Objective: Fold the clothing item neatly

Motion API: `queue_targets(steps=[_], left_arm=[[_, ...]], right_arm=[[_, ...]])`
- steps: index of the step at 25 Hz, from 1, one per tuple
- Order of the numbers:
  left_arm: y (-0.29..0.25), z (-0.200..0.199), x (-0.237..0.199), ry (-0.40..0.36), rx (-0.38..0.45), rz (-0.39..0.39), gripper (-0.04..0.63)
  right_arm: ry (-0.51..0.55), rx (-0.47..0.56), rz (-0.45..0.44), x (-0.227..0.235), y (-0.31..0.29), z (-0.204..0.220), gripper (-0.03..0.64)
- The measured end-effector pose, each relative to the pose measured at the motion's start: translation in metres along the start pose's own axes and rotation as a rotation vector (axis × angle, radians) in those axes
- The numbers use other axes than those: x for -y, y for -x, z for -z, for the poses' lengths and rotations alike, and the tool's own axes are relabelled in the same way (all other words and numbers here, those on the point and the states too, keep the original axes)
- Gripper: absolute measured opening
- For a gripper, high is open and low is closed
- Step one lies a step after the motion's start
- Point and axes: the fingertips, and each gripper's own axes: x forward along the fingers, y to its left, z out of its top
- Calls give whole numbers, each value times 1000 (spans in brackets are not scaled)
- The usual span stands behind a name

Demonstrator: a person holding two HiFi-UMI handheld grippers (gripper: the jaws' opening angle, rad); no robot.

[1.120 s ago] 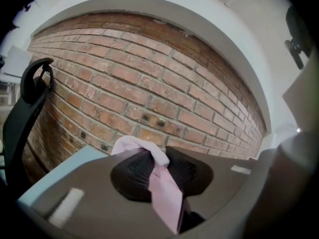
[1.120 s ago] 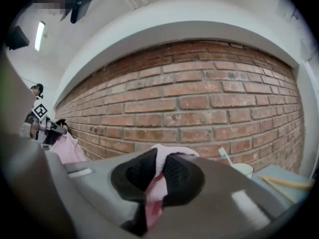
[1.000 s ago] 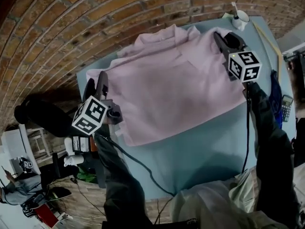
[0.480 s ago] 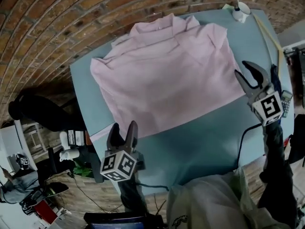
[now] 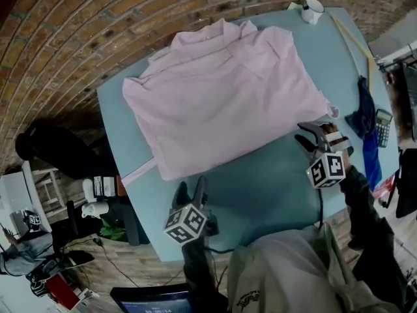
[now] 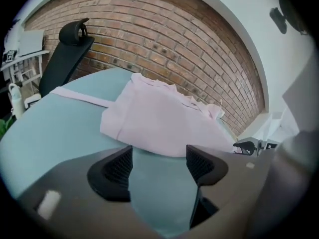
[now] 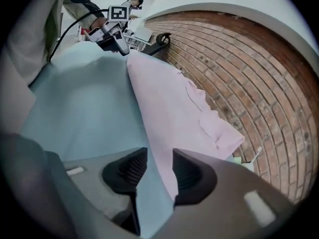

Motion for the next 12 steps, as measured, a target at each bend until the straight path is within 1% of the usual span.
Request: queue_targets(steps=[2, 4, 5, 7, 8, 9, 10, 11, 12], left_arm=[[-8, -3, 1, 38, 10, 21, 350], [-15, -8, -3, 105, 32, 26, 347], [-18, -10, -9, 148, 49, 12, 343], [-23, -15, -21, 226, 85, -21, 238], [-24, -18, -26, 248, 99, -35, 210], [-25, -20, -30, 260, 109, -49, 146], [-24, -22, -34, 268, 116, -59, 56], [-22, -23, -35, 279, 122, -58, 39], [-20, -21, -36, 292, 128, -50, 32]], right_arm=[[26, -23, -3, 3, -11, 1, 161], [76, -53, 9, 7, -22, 1, 161], [96, -63, 24, 10, -27, 1, 161], [118, -66, 52, 16, -36, -4, 159], [127, -68, 62, 17, -40, -6, 152], [136, -71, 66, 16, -42, -8, 130], [141, -75, 66, 14, -43, -9, 94], [137, -77, 66, 12, -42, -9, 55], [125, -76, 67, 9, -39, -9, 30]])
